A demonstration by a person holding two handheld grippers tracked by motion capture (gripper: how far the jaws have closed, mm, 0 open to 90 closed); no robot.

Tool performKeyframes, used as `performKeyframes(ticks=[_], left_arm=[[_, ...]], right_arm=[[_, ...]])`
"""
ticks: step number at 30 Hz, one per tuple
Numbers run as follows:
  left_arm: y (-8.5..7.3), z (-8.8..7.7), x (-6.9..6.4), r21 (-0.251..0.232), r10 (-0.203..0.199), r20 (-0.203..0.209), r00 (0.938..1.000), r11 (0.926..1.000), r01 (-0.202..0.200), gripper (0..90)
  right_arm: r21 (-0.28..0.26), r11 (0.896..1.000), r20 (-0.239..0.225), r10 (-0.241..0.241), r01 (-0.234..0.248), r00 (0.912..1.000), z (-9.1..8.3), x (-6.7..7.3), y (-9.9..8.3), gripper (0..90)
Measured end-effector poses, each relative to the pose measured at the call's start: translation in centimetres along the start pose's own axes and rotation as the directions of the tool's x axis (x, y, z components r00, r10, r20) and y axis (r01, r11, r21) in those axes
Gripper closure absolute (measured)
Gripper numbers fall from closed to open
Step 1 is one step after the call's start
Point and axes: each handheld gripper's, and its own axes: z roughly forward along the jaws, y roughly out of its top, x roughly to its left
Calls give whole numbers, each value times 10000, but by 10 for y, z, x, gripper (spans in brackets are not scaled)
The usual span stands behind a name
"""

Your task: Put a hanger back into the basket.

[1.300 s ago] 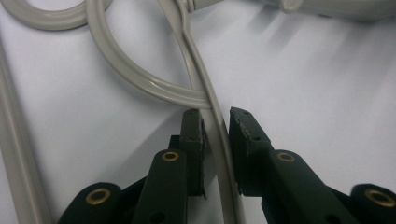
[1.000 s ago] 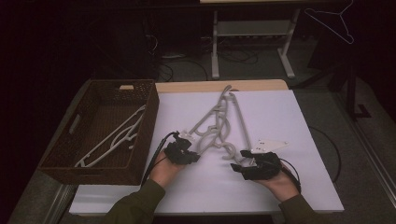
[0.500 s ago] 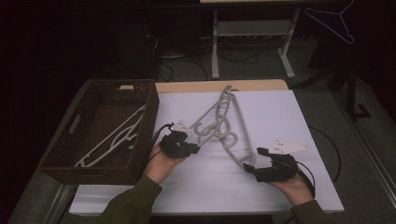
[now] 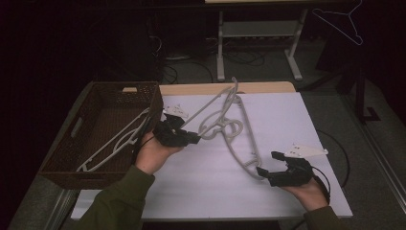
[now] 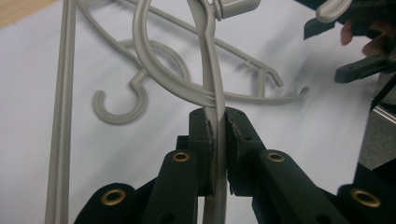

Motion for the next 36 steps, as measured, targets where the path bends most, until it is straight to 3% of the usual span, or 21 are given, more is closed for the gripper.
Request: performKeyframes(ticks=[7,14,23,31,36], left_arm=[[9,-39,14,-244,-3,-266,9996,9997,-3,821],[0,-69,32,-360,-185,-472,9987,9992,168,821],[-28,-114,57,-550,-372,-998,9943,9980,318,821],[-62,-146,83,-388,-611,-1756,9826,9977,551,821],[-83,-163,98,-260,-737,-1943,9782,9972,700,820]], right_arm=[[14,10000,63,33,-33,10000,0,-1,0,158],[-17,10000,77,18,-18,10000,0,-2,0,158],[28,10000,156,54,-54,9999,1,-2,-1,158],[56,10000,195,46,-47,9998,2,-1,-1,157],[70,10000,240,61,-63,9997,3,-1,-1,158]])
